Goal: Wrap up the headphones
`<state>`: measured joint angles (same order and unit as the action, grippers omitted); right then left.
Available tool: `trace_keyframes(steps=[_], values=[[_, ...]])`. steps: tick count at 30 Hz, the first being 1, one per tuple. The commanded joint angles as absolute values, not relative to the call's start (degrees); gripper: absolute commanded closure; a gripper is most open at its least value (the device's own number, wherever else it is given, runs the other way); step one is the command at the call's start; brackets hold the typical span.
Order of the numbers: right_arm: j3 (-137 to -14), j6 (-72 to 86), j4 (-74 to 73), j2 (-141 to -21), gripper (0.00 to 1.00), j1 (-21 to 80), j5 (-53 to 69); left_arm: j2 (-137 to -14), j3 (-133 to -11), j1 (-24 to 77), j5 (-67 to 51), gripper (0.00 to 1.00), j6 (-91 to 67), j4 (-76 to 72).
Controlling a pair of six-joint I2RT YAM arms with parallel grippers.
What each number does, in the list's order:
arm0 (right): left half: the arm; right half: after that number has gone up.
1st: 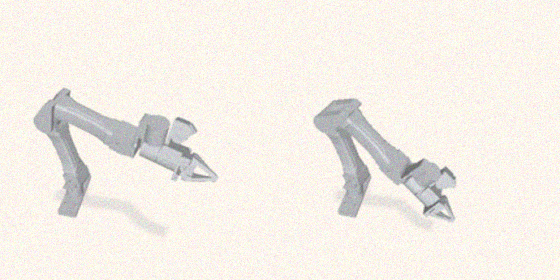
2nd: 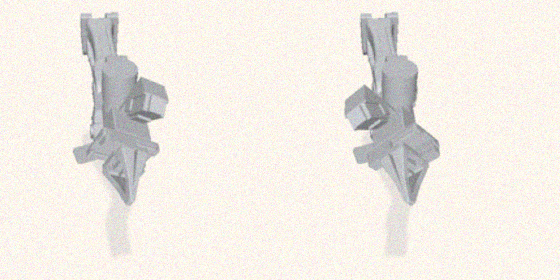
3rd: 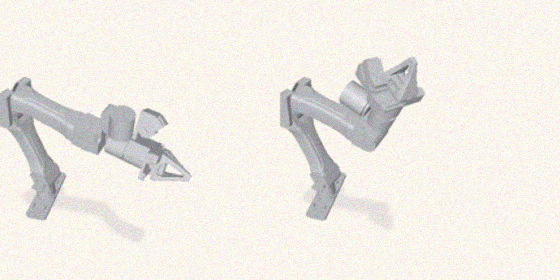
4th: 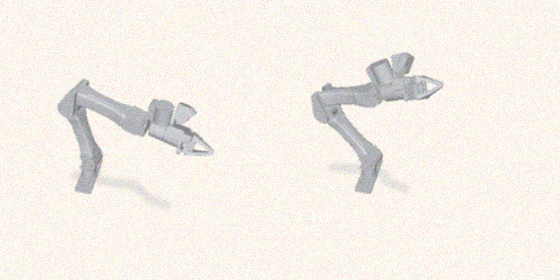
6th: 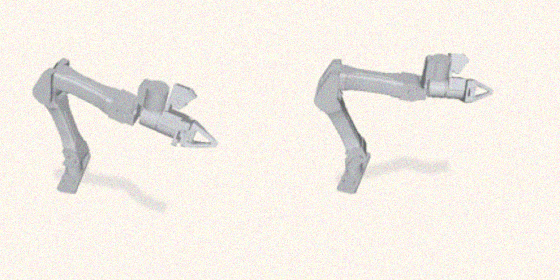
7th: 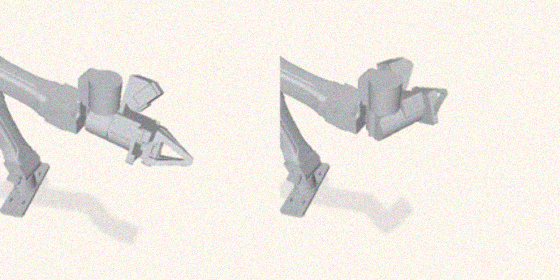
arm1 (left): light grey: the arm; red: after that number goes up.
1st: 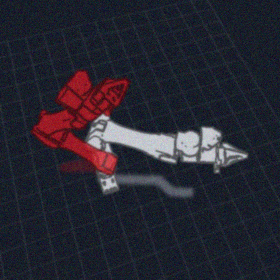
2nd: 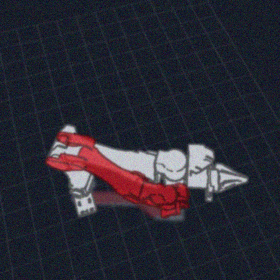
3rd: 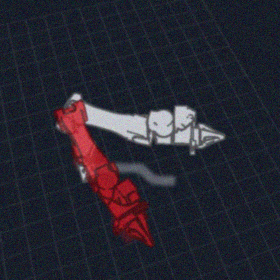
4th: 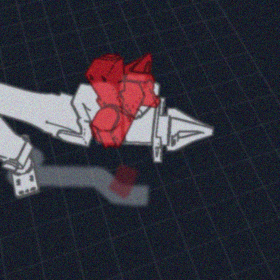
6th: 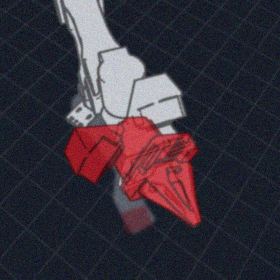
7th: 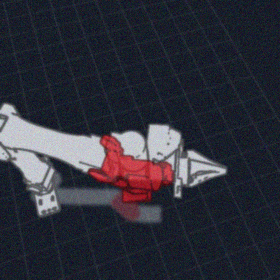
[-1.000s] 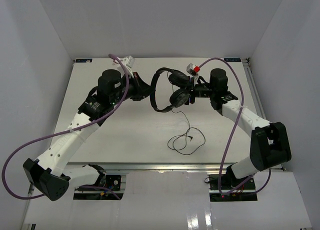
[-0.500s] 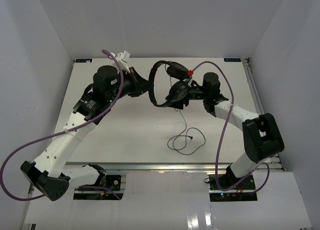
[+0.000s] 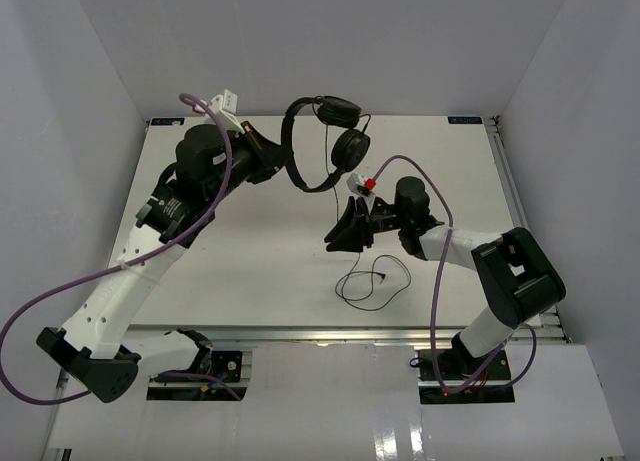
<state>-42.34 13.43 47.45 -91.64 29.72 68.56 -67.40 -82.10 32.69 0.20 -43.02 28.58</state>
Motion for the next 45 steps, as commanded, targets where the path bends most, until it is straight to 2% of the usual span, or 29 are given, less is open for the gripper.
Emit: trace_keyframes(steps=[1, 6, 9, 15, 18, 20, 24, 28, 36, 45], values=[[-41.6, 19.5, 63.0, -93.2, 0.68, 32.4, 72.1, -66.6, -88.5, 32.7, 5.1, 1.0, -45.3, 29.4], [-40.1, 22.5, 68.2, -92.8, 0.87, 33.1, 72.8, -67.1, -92.1, 32.7, 11.1, 1.0, -45.7, 33.9], [-39.2, 21.1, 63.3, -89.2, 0.92, 33.1, 72.1, -67.0, -92.2, 32.7, 16.3, 1.0, -45.5, 36.3], [-48.4, -22.4, 6.3, -77.8, 0.92, 35.8, 58.6, -67.3, -89.3, 32.6, 27.9, 1.0, -43.4, 36.7], [-52.3, -32.0, -8.8, -74.2, 0.92, 37.8, 45.9, -68.7, -87.5, 32.5, 31.8, 1.0, -41.8, 34.4], [-53.6, -36.9, -13.7, -70.7, 0.92, 39.9, 37.6, -70.1, -86.6, 32.2, 33.6, 1.0, -40.2, 33.1], [-56.8, -45.3, -18.8, -65.6, 0.92, 42.1, 19.3, -73.0, -84.3, 31.9, 34.8, 1.0, -38.5, 31.8], [-63.0, -50.2, -24.4, -65.6, 0.92, 42.2, 12.8, -73.3, -77.1, 31.8, 34.3, 1.0, -39.0, 28.5], [-70.8, -53.8, -23.7, -70.7, 0.92, 42.0, 7.0, -77.1, -68.7, 31.9, 28.4, 1.0, -36.3, 24.3], [-70.6, -56.1, -19.6, -73.4, 0.91, 42.1, 2.0, -74.2, -61.1, 31.9, 17.3, 1.0, -27.2, 20.2]])
